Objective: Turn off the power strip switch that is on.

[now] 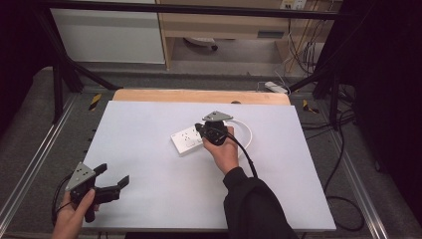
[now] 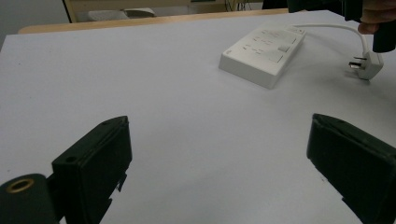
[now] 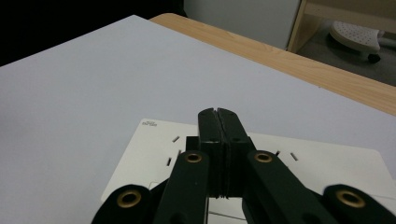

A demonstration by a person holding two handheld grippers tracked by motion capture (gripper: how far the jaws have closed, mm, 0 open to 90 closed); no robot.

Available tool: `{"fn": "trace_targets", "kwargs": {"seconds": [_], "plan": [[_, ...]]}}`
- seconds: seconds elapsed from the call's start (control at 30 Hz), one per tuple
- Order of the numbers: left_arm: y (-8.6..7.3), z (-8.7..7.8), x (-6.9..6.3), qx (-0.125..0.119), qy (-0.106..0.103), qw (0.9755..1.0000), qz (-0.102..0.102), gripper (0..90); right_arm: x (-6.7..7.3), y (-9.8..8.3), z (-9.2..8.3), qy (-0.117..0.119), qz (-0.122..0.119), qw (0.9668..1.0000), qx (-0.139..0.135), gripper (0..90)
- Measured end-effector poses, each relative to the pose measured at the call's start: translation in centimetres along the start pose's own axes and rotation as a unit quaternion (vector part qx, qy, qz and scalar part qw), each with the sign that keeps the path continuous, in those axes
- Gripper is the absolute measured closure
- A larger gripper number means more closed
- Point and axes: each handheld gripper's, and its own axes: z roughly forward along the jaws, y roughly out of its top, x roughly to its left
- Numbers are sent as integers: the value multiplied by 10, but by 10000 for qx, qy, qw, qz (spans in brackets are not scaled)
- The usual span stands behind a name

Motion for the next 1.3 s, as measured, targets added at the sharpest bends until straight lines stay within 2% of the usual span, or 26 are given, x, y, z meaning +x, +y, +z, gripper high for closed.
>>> {"fn": "trace_targets", "kwargs": {"seconds": [0.63, 1.3], "plan": [[0, 0, 0, -5, -3, 10000, 2, 65, 7, -7, 12, 110, -1, 9998, 193, 900], [0, 0, 0, -1, -13, 10000, 3, 66, 3, -18, 17, -23, 100, 9984, 558, 900]]}}
